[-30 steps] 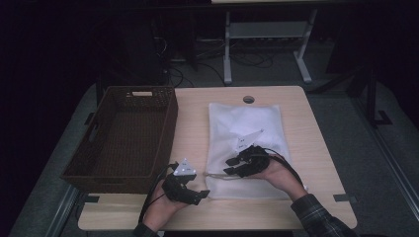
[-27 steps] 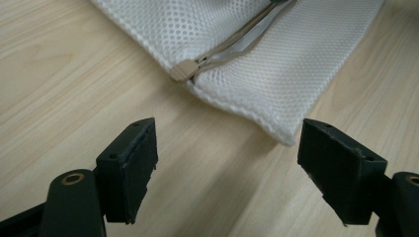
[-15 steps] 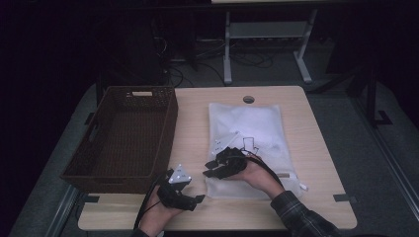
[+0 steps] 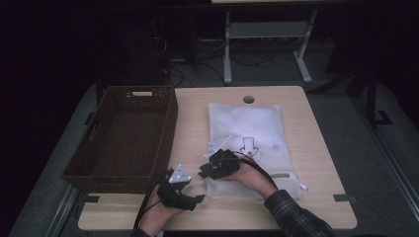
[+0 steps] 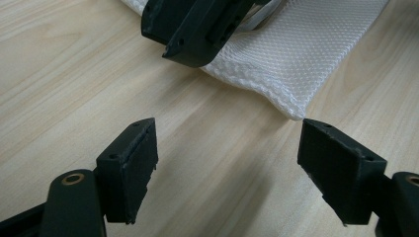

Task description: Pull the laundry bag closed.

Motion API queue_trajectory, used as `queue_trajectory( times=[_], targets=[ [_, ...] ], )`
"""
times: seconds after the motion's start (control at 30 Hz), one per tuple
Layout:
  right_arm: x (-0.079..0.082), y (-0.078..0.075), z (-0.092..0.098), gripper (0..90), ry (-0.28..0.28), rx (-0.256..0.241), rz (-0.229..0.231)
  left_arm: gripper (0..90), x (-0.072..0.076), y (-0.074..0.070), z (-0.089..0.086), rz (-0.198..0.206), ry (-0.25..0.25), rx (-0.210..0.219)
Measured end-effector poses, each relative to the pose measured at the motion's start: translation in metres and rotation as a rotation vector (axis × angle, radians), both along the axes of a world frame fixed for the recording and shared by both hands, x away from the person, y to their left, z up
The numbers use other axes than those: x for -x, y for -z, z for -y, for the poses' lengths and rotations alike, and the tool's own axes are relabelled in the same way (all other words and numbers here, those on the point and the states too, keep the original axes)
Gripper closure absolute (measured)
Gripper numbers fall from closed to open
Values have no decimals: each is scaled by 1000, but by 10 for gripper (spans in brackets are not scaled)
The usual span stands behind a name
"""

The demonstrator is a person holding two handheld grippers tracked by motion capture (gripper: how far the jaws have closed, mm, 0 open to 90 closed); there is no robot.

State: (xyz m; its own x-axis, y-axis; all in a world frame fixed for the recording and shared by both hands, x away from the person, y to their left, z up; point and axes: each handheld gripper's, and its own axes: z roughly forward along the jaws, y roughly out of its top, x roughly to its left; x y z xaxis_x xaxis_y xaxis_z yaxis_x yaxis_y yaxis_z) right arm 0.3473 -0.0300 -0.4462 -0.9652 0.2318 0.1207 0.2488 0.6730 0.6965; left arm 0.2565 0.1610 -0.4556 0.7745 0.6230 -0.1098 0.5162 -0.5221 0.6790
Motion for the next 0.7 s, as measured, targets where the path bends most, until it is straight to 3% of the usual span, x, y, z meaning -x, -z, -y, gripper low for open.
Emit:
queue_trajectory(
  times=[0.17, 0.43, 0.7],
  targets=[
    [1, 2, -2, 791, -3, 23, 5, 228, 0, 0, 1, 2, 3, -4],
    [2, -7, 6, 796, 9, -4, 12, 228, 0, 0, 1, 2, 3, -2],
    [4, -12, 21, 794, 24, 1, 10, 225, 1, -1, 2, 2, 4, -5]
  ],
)
